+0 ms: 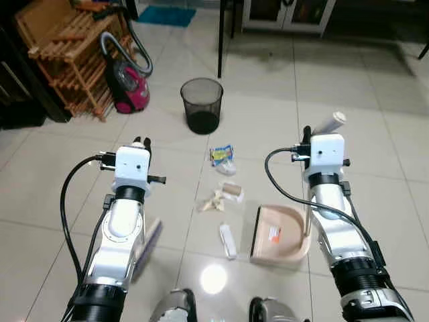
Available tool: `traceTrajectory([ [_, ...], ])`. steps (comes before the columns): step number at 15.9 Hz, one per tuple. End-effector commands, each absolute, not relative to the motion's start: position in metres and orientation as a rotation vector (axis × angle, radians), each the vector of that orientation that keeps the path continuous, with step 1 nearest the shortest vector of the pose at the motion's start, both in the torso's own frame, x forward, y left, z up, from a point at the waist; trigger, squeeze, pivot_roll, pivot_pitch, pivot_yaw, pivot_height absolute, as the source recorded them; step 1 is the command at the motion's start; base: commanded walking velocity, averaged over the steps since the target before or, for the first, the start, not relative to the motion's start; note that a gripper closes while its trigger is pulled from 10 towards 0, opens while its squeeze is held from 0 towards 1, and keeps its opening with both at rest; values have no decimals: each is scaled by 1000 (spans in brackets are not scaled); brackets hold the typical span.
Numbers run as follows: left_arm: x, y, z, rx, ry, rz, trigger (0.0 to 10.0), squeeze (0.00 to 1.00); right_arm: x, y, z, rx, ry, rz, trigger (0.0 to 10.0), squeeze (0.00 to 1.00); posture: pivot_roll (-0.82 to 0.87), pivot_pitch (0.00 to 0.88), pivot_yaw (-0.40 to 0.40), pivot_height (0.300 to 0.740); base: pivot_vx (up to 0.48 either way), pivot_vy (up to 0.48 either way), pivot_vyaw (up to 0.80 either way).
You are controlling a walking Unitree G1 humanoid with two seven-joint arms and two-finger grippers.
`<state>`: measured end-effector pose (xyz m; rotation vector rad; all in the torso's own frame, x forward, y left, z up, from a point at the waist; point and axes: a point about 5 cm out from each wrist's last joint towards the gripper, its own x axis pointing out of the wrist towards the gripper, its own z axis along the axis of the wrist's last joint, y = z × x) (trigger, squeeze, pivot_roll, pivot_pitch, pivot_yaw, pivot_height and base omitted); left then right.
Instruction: Sweep floor
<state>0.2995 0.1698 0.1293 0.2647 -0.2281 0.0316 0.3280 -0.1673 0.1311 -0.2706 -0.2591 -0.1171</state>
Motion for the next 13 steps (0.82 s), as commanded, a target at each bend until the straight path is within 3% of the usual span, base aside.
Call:
traceTrajectory([
  [1,301,167,136,277,-279,32,10000,0,330,-165,138,-319,-326,-91,10000,0,28,284,37,740,0,0,0],
  [13,308,155,129,301,-358,56,10000,0,300,-105,94,-421,-376,198,10000,0,23,316,10,740,0,0,0],
])
